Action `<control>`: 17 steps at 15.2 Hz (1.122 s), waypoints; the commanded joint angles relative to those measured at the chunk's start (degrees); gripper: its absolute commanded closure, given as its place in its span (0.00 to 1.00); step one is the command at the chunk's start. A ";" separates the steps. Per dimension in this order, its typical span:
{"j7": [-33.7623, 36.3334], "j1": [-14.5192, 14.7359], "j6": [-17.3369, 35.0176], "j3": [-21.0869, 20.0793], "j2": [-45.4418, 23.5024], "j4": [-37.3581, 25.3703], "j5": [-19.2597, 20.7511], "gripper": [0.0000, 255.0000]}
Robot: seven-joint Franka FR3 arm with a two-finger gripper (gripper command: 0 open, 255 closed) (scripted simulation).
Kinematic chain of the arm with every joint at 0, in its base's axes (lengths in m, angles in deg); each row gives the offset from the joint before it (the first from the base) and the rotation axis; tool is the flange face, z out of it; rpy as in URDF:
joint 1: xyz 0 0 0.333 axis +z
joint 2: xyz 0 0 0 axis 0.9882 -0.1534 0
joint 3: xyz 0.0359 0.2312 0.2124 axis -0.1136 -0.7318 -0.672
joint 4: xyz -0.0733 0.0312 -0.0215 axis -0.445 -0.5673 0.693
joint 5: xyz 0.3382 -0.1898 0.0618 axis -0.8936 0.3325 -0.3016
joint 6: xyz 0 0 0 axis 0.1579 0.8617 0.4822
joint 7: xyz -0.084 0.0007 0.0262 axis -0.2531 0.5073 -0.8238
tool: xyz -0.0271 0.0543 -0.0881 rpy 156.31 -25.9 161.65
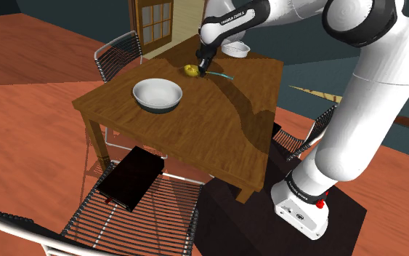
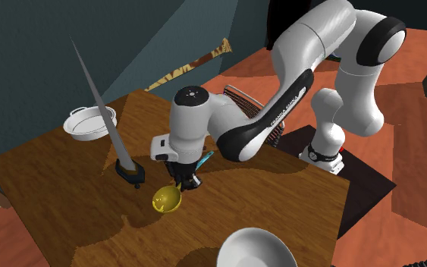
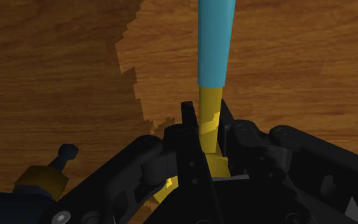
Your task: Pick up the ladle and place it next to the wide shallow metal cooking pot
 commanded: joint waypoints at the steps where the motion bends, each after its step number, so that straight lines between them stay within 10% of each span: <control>1: -0.04 0.07 -1.25 -0.02 0.84 -0.39 0.02 1.00; 17: -3.59 -1.38 -10.33 0.86 4.74 -5.84 -0.77 1.00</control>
